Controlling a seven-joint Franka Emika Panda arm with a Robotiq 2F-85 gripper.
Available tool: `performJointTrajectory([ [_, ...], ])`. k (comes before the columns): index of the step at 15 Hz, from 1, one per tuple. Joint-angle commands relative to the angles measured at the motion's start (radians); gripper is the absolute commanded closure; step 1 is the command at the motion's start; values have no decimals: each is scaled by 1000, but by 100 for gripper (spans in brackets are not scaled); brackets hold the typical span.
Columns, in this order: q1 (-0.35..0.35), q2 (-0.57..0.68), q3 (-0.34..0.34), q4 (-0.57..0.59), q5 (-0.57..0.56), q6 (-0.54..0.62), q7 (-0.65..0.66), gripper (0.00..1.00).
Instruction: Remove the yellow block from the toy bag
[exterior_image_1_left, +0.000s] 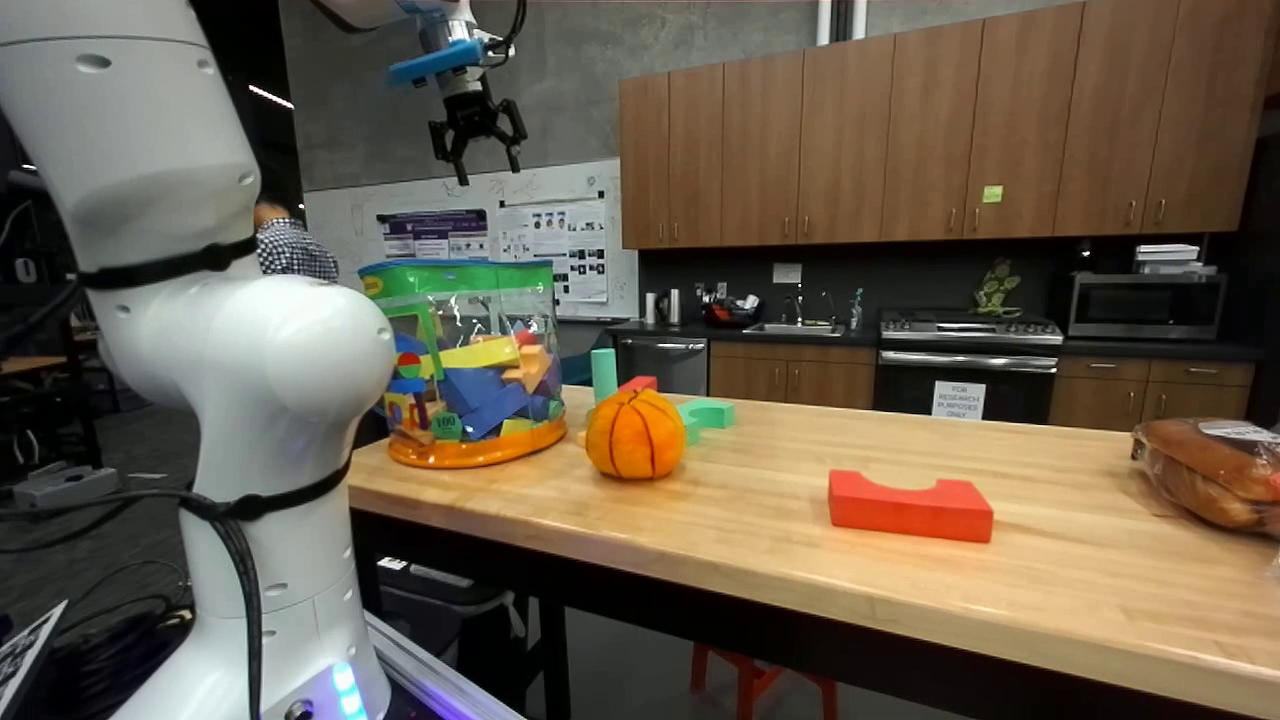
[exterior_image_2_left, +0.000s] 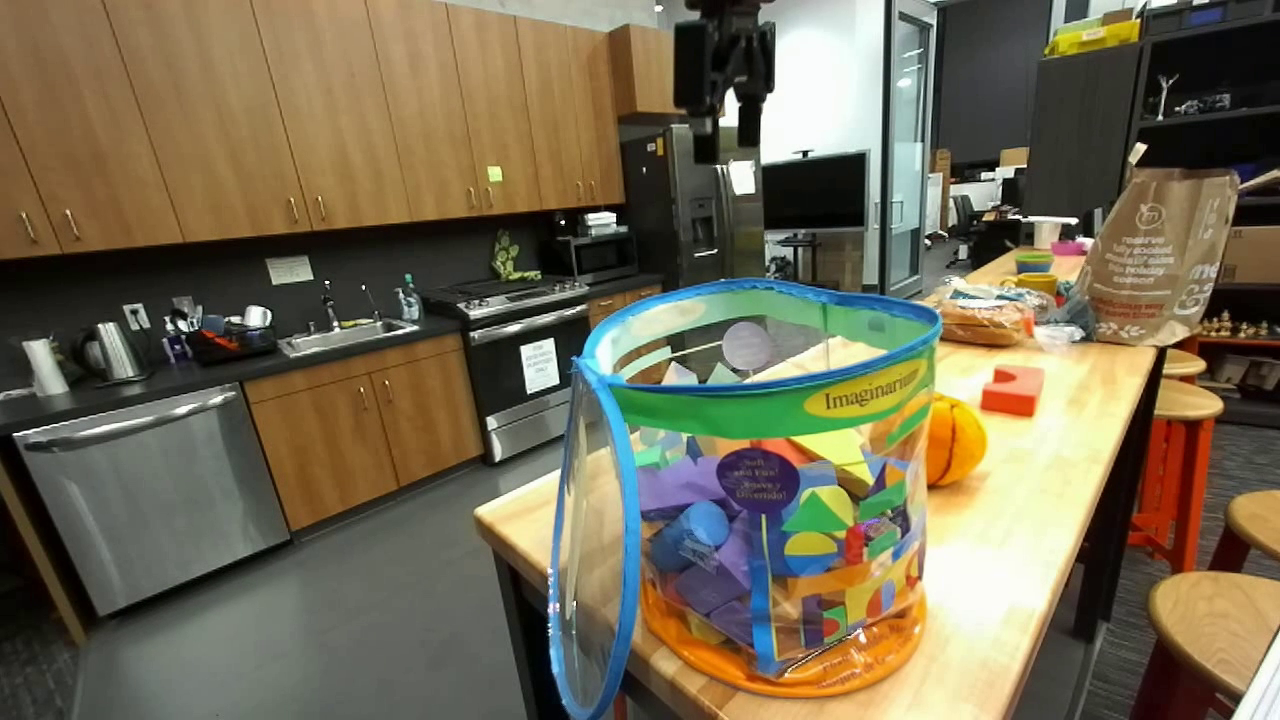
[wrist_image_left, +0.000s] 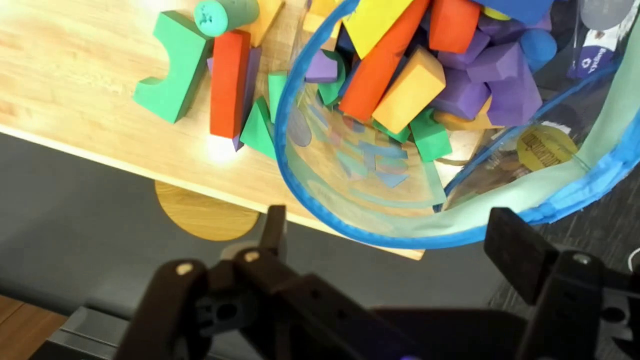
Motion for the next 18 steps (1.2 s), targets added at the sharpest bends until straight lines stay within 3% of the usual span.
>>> performJointTrajectory([
  [1, 28, 49, -38, 47, 18, -37, -49, 0],
  [13, 31, 233, -60, 86, -41, 58, -122, 0],
  [18, 32, 234, -68, 73, -29, 63, -115, 0],
])
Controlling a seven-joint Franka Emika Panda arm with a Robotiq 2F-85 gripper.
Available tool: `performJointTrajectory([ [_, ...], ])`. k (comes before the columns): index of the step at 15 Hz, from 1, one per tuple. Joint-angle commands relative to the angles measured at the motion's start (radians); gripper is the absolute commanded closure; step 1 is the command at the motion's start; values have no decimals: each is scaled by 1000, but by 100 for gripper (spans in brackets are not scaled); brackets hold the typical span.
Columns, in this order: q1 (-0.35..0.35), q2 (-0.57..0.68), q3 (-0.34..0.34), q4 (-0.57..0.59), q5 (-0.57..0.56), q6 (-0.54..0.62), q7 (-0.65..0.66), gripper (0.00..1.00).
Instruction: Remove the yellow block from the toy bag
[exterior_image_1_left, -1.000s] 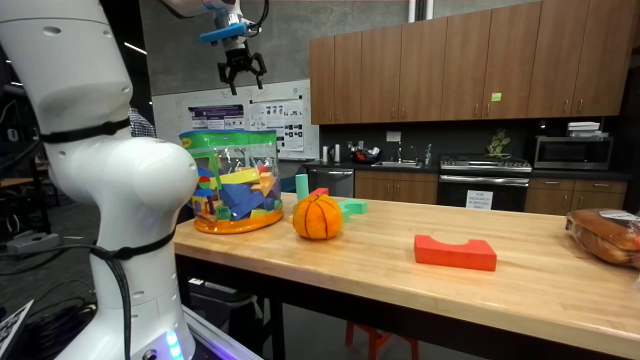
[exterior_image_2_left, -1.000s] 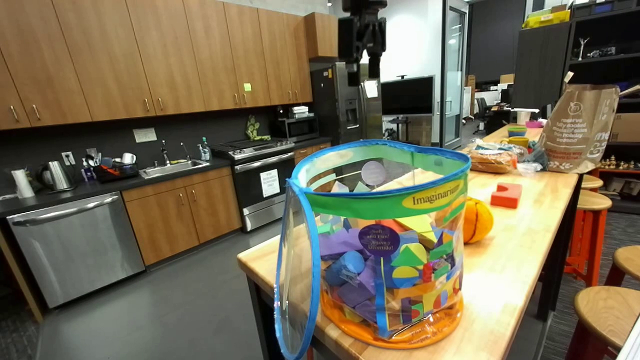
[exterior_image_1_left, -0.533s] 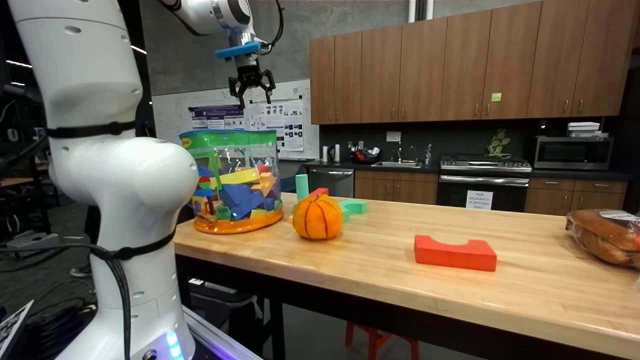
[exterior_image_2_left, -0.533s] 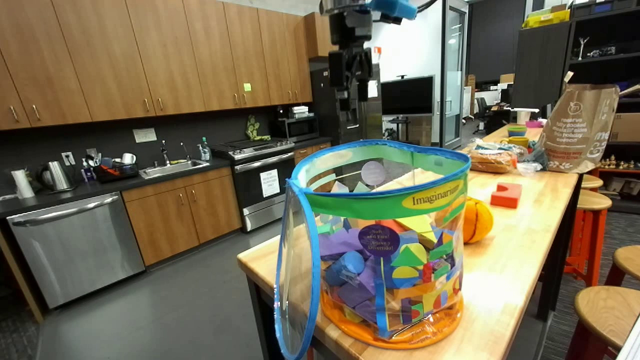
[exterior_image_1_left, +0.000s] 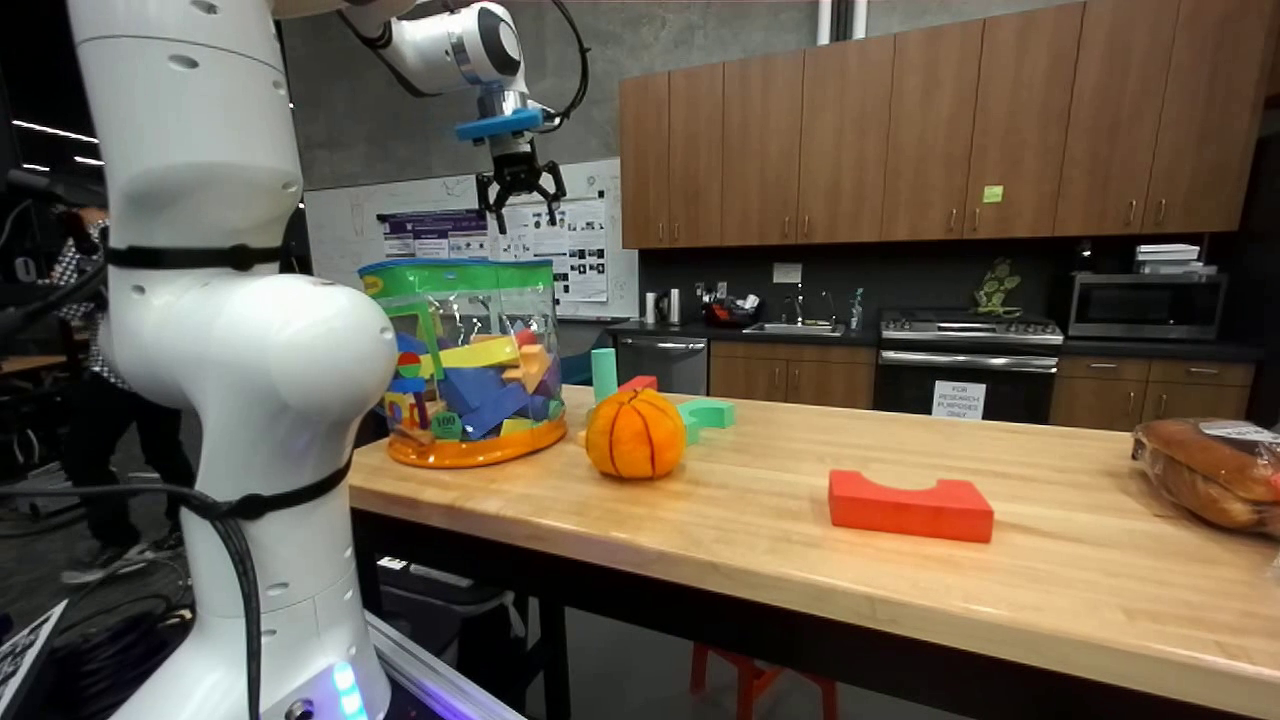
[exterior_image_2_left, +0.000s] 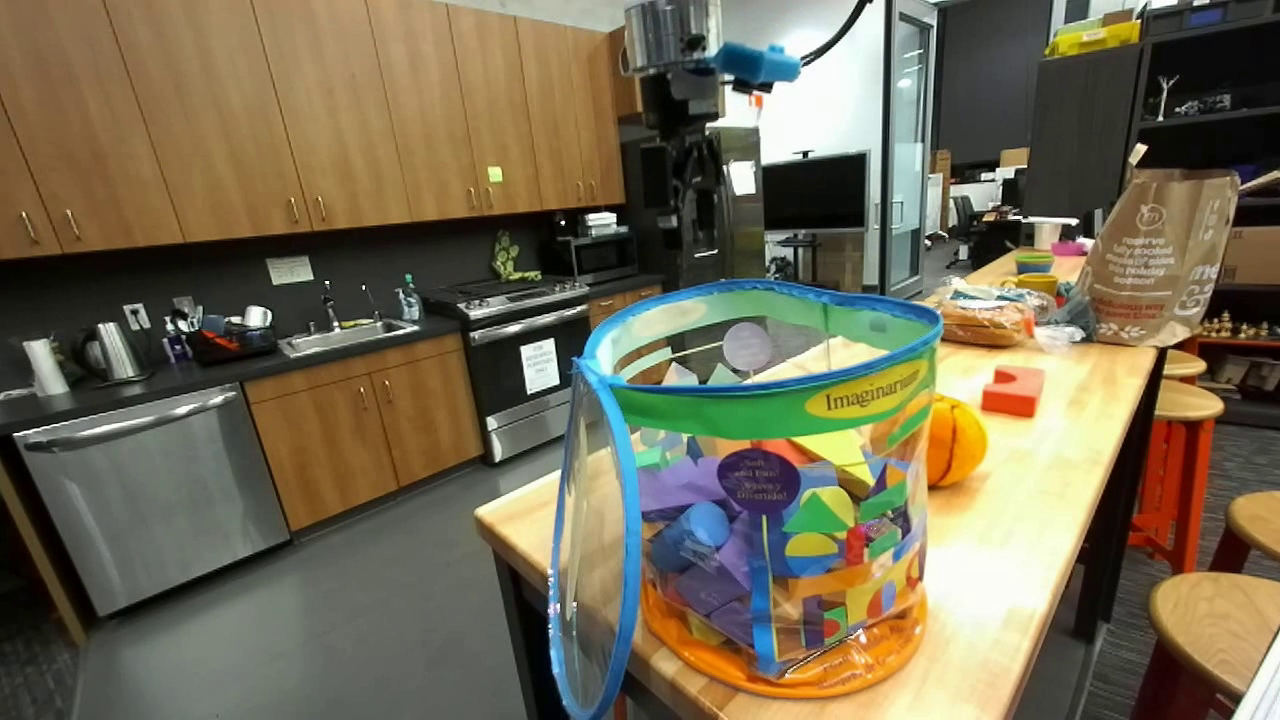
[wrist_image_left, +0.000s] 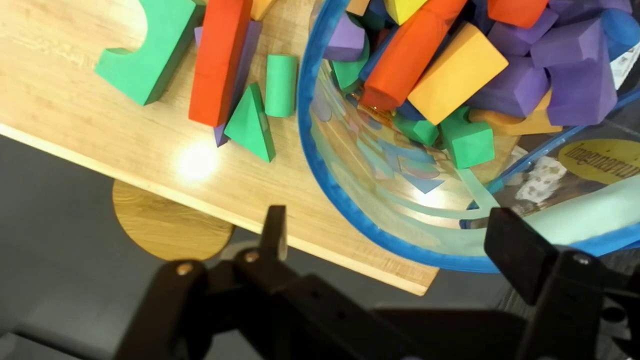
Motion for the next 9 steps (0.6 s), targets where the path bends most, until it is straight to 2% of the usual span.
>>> performJointTrajectory([
  [1, 23, 3, -22, 4, -2, -4, 2, 0],
  [9, 26, -29, -22, -18, 9, 8, 12, 0],
])
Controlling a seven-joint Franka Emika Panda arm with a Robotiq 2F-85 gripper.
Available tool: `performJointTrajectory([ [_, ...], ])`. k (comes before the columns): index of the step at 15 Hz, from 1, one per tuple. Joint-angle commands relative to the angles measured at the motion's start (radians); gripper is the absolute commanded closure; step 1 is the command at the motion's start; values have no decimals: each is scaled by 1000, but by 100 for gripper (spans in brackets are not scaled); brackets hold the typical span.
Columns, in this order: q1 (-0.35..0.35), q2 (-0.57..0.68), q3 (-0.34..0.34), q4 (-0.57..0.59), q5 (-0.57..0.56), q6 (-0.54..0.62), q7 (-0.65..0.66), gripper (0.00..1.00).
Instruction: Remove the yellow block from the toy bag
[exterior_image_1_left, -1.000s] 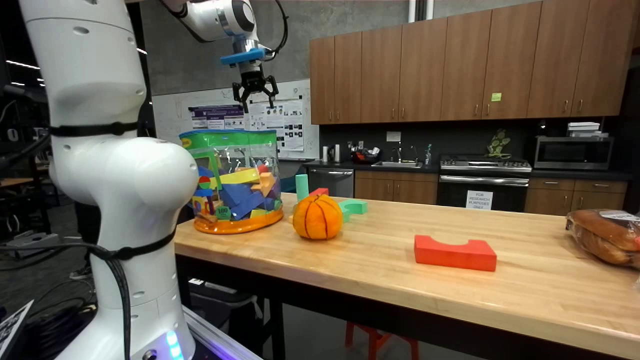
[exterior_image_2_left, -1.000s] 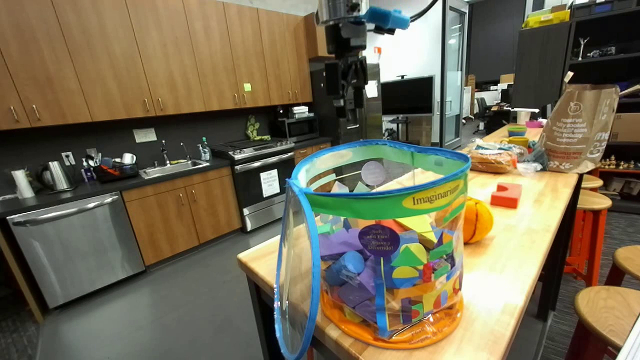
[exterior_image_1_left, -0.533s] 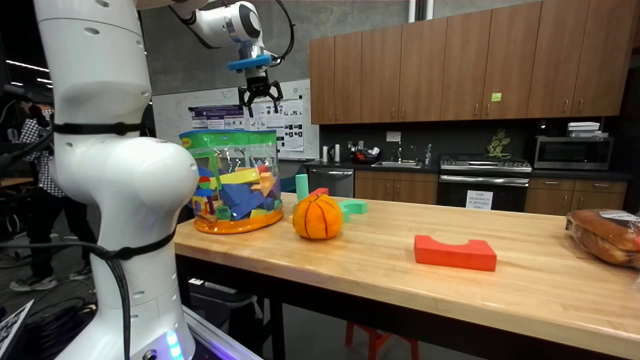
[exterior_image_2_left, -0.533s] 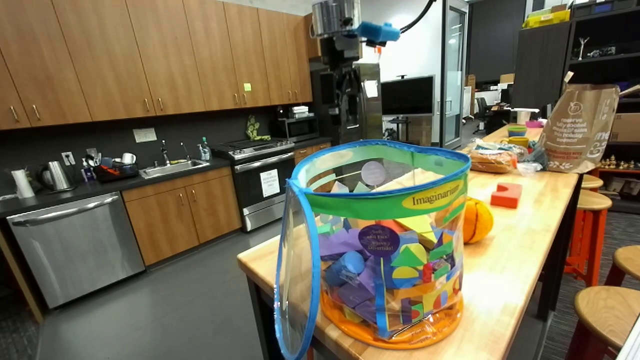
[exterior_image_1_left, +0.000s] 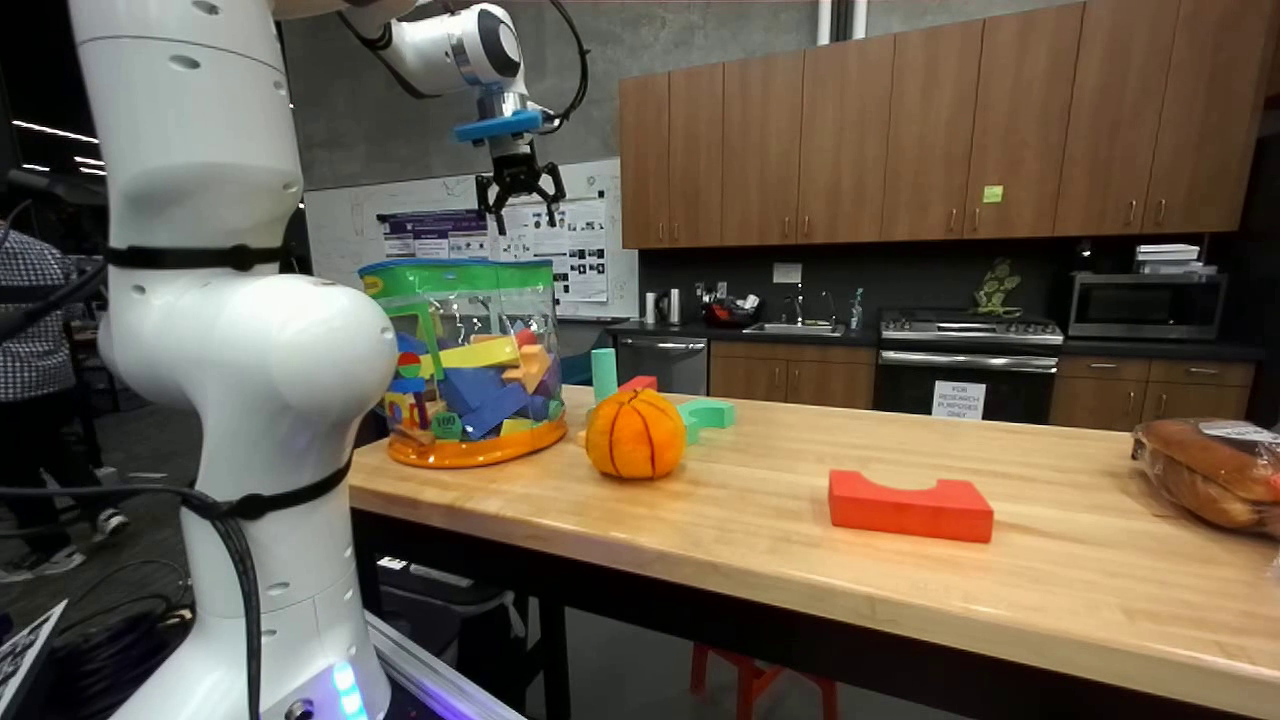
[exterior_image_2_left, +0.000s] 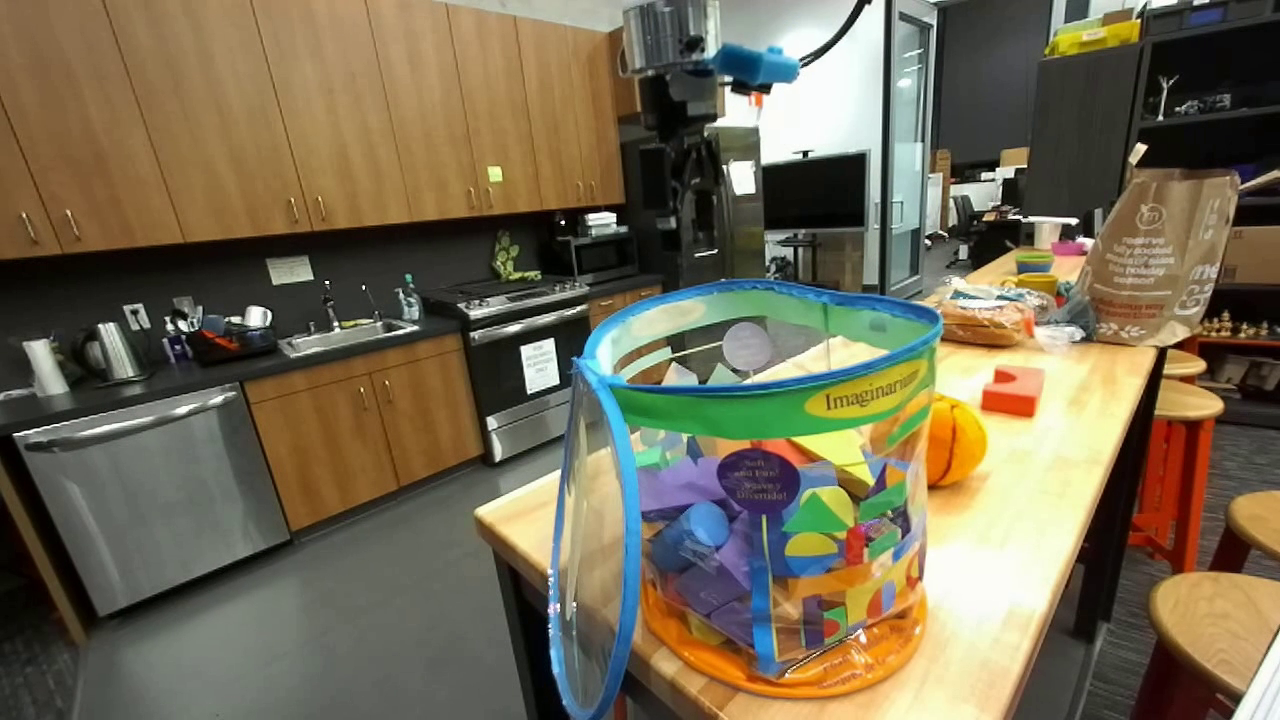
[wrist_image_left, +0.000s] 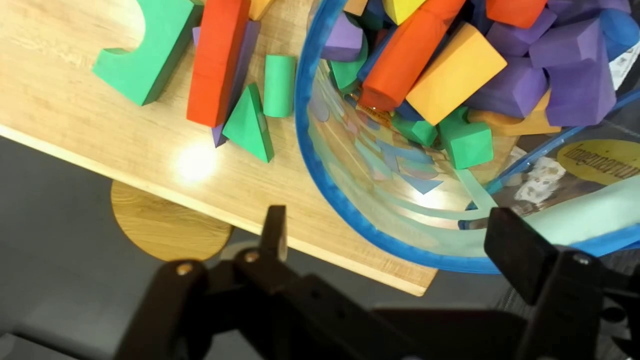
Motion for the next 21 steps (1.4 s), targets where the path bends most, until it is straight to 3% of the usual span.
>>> performJointTrajectory([
  [1, 22, -30, -21, -21, 14, 11, 9, 0],
  [15, 39, 76, -21, -143, 168, -18, -77, 0],
  [21, 34, 111, -31, -141, 236, -51, 1, 0],
])
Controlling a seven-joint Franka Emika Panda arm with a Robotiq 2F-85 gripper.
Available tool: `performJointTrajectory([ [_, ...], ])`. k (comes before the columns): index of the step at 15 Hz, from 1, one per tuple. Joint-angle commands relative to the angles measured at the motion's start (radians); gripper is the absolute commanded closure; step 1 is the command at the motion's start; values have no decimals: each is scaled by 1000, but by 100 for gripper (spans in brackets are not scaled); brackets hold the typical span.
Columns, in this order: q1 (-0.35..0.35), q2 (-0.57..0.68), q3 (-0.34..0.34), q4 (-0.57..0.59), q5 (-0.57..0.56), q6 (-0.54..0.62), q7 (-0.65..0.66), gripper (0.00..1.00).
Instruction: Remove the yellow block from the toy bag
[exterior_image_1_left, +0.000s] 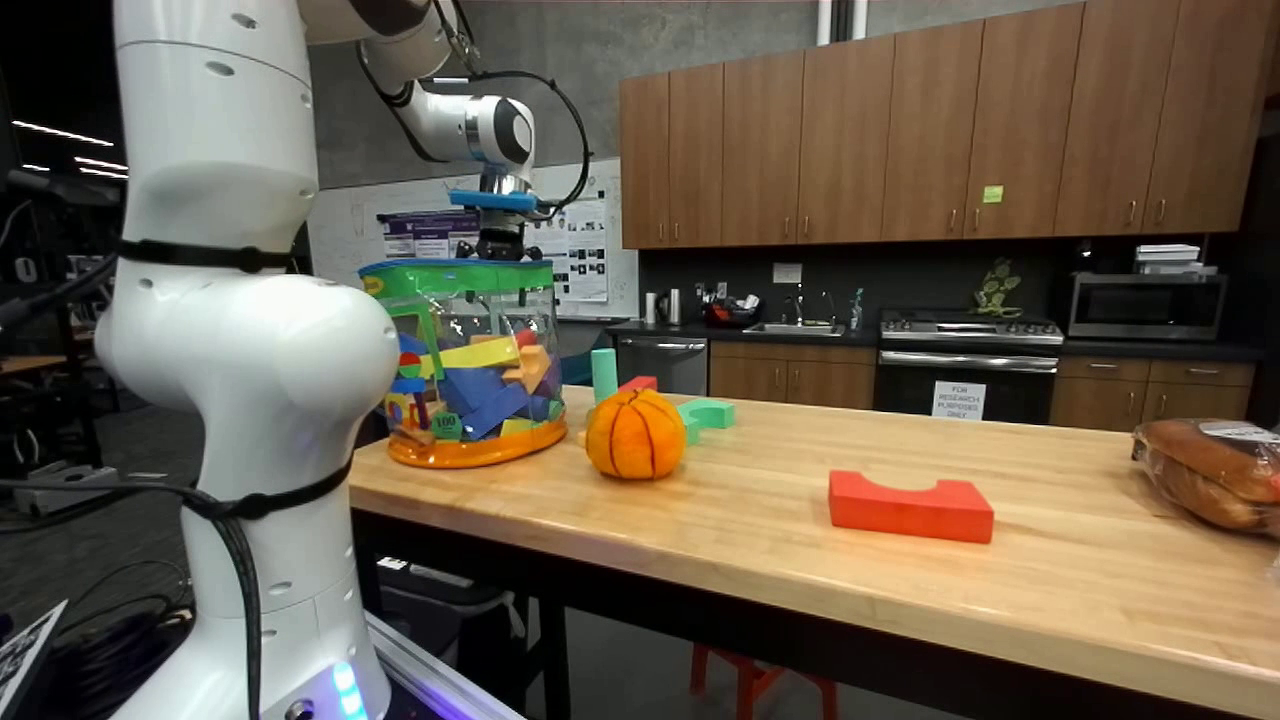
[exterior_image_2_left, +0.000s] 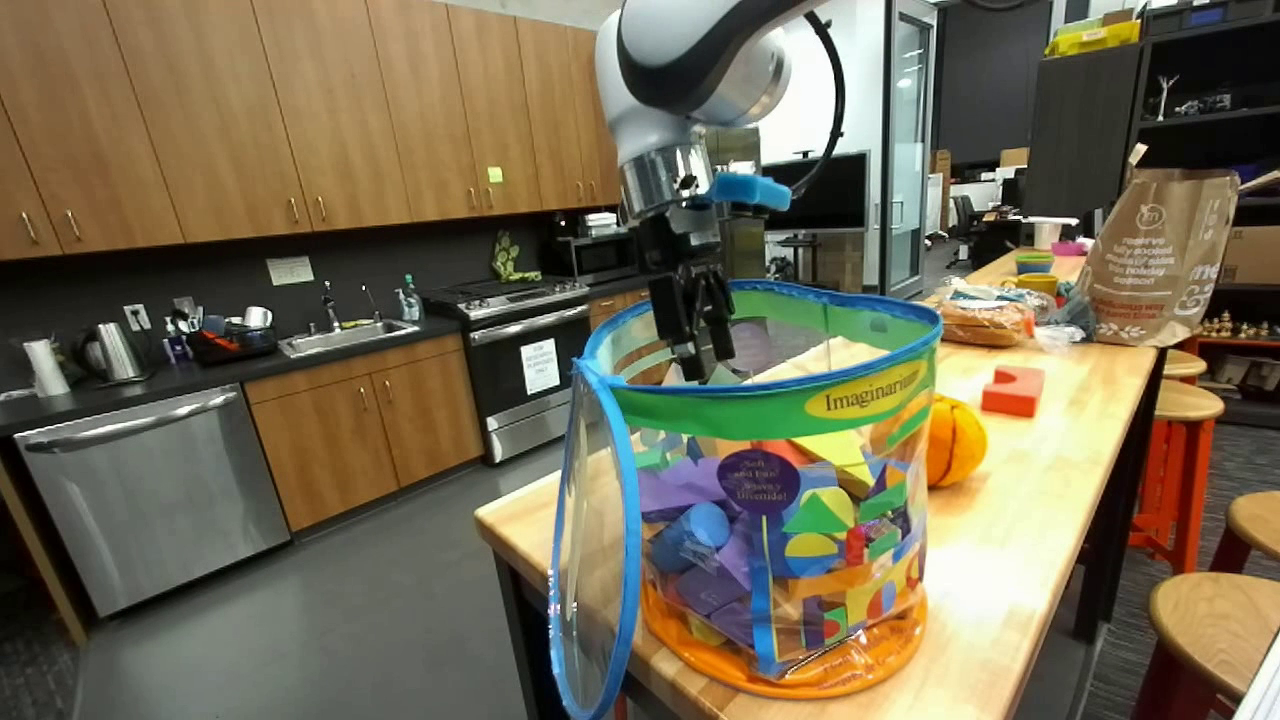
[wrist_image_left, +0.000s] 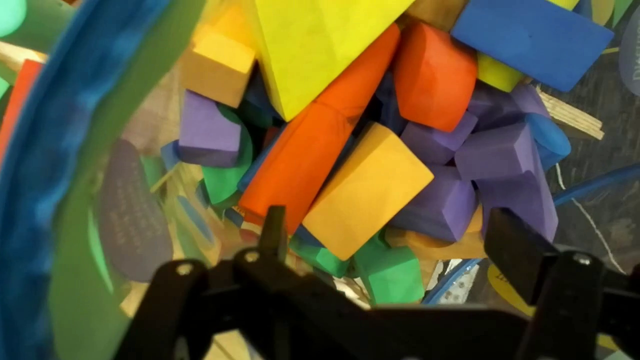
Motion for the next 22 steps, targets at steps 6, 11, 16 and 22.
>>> performJointTrajectory([
  [6, 4, 30, -52, -1, 205, 35, 229, 0],
  [11, 23, 49, -63, -13, 116, 38, 502, 0],
  [16, 33, 60, -62, -9, 52, -17, 618, 0],
  [22, 40, 67, -61, -1, 50, -30, 626, 0],
])
